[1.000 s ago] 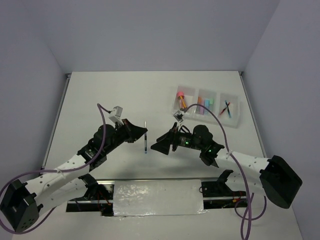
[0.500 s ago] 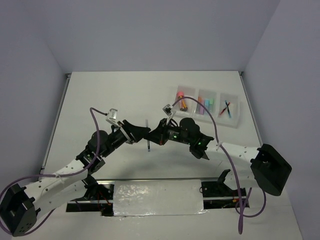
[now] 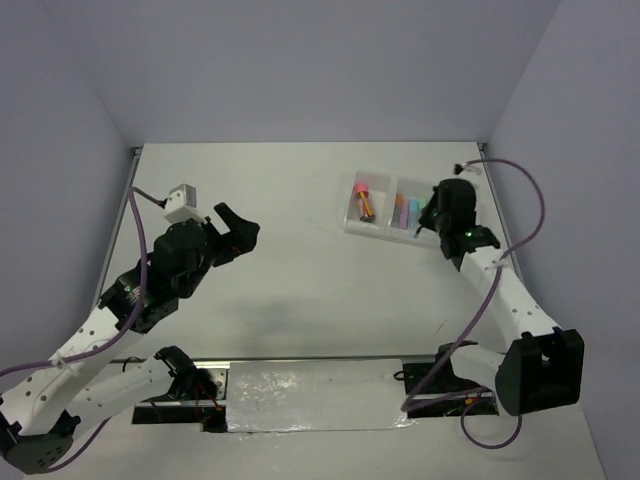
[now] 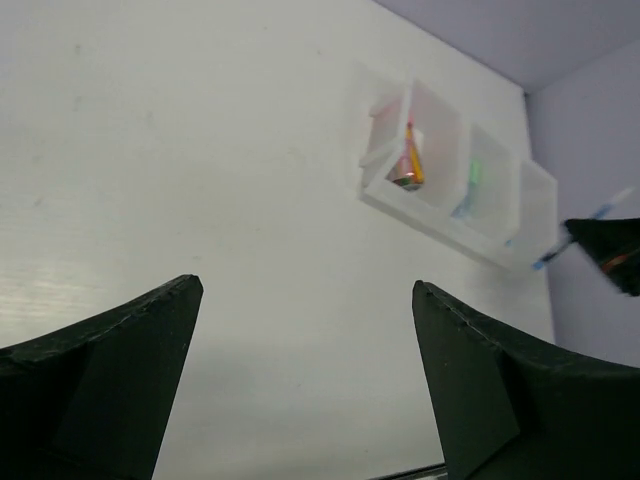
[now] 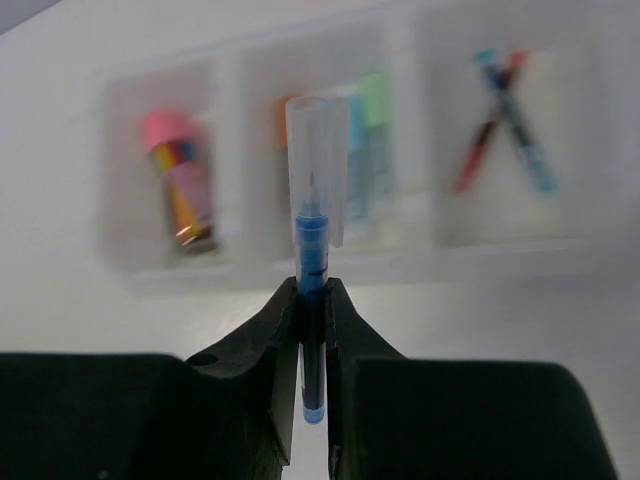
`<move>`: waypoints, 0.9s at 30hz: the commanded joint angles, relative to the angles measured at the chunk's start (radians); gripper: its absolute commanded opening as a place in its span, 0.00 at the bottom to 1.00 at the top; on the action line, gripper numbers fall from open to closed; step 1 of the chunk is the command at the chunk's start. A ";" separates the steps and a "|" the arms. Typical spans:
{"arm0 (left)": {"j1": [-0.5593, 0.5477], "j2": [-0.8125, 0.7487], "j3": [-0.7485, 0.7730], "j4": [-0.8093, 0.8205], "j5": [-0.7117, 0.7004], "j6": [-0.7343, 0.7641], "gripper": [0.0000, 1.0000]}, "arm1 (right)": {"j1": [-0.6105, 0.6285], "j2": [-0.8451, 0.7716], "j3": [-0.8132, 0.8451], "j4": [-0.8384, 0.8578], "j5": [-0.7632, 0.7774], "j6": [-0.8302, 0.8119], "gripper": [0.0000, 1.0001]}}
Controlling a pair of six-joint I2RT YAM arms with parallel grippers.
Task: Sort the stationery into containers
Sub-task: Place the pen in the storage box.
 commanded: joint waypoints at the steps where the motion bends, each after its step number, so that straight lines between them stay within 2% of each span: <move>1: -0.003 -0.034 0.076 -0.273 -0.078 0.119 0.99 | -0.165 0.092 0.149 -0.178 0.080 -0.142 0.00; 3: -0.001 -0.069 0.102 -0.310 -0.085 0.150 0.99 | -0.247 0.141 0.221 -0.195 0.071 -0.167 0.01; 5: -0.001 -0.097 0.116 -0.354 -0.084 0.194 0.99 | -0.328 0.208 0.246 -0.176 -0.013 -0.164 0.06; 10: -0.001 -0.172 0.128 -0.436 -0.088 0.294 0.99 | -0.372 0.475 0.458 -0.226 -0.023 -0.162 0.08; 13: -0.003 -0.238 0.069 -0.428 -0.174 0.322 0.99 | -0.374 0.592 0.553 -0.264 -0.072 -0.156 0.11; 14: -0.001 -0.251 0.043 -0.427 -0.188 0.323 0.99 | -0.374 0.607 0.574 -0.272 -0.081 -0.157 0.16; 15: -0.003 -0.272 0.035 -0.430 -0.207 0.317 0.99 | -0.374 0.618 0.576 -0.269 -0.086 -0.159 0.42; 17: -0.003 -0.297 0.003 -0.396 -0.199 0.322 0.99 | -0.374 0.615 0.573 -0.261 -0.069 -0.153 0.64; 18: -0.003 -0.316 -0.011 -0.369 -0.202 0.326 0.99 | -0.374 0.600 0.574 -0.261 -0.048 -0.151 0.83; 20: -0.003 -0.324 -0.037 -0.361 -0.220 0.314 0.99 | -0.374 0.582 0.605 -0.290 -0.040 -0.151 0.94; 21: -0.003 -0.318 -0.037 -0.362 -0.225 0.313 0.99 | -0.372 0.569 0.611 -0.297 -0.040 -0.153 0.95; 25: -0.003 -0.283 -0.021 -0.384 -0.262 0.311 0.99 | -0.357 0.397 0.594 -0.291 -0.093 -0.162 0.95; 27: -0.003 -0.261 -0.007 -0.388 -0.294 0.317 0.99 | -0.290 0.259 0.562 -0.301 -0.107 -0.180 0.96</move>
